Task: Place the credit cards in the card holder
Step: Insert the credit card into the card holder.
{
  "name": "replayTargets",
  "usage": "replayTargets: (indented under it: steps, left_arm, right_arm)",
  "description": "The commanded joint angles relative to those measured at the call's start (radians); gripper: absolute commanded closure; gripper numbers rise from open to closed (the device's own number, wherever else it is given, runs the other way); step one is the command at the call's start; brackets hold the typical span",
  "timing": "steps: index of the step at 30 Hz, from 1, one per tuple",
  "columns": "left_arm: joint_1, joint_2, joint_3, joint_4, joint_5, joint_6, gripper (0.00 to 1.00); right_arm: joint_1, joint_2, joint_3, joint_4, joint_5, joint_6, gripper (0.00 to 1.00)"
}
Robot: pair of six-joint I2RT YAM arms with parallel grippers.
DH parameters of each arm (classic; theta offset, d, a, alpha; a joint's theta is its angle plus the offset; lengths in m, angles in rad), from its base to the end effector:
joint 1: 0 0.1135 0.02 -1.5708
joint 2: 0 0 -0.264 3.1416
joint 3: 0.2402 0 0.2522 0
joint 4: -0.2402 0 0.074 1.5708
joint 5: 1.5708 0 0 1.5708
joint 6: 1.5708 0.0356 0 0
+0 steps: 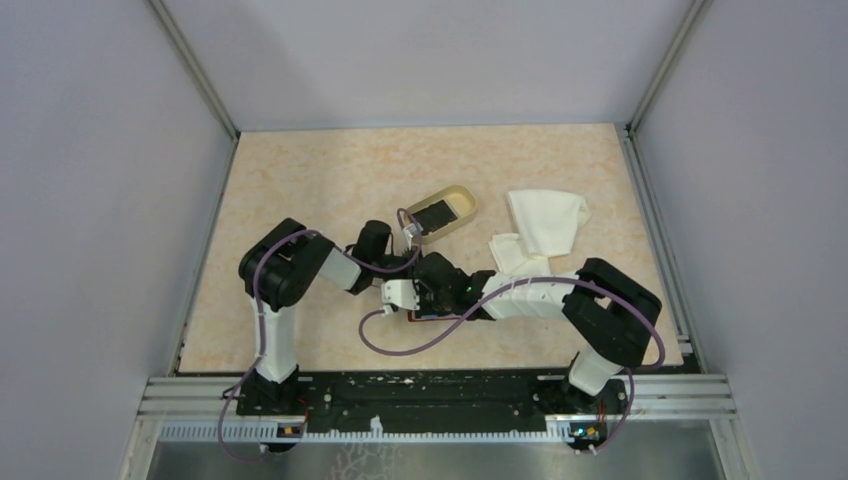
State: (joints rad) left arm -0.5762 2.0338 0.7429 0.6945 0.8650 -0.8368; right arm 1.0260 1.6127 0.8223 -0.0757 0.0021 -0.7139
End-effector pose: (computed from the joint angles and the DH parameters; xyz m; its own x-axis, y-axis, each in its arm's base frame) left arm 0.2733 -0.2099 0.0763 -0.9700 0.0559 -0.2368 0.2407 0.3617 -0.9007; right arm 0.1644 0.2711 0.1619 0.2611 -0.8325 -0.4886 -0.9044 -0.0340 -0.4254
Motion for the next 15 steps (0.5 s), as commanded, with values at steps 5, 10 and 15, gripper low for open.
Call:
replayTargets:
  steps: [5, 10, 15]
  left_arm:
    - [-0.010, 0.054, -0.012, -0.084, -0.064, 0.054, 0.77]
    - [-0.008, 0.046, -0.020, -0.077, -0.066, 0.055, 0.75]
    - [-0.004, 0.033, -0.033, -0.069, -0.070, 0.054, 0.73]
  right_arm:
    - [-0.023, -0.007, -0.007, -0.004, 0.054, -0.026, 0.96]
    - [-0.039, -0.024, -0.008, -0.028, 0.027, -0.030, 0.96]
    - [-0.055, -0.030, -0.004, -0.054, 0.003, -0.030, 0.96]
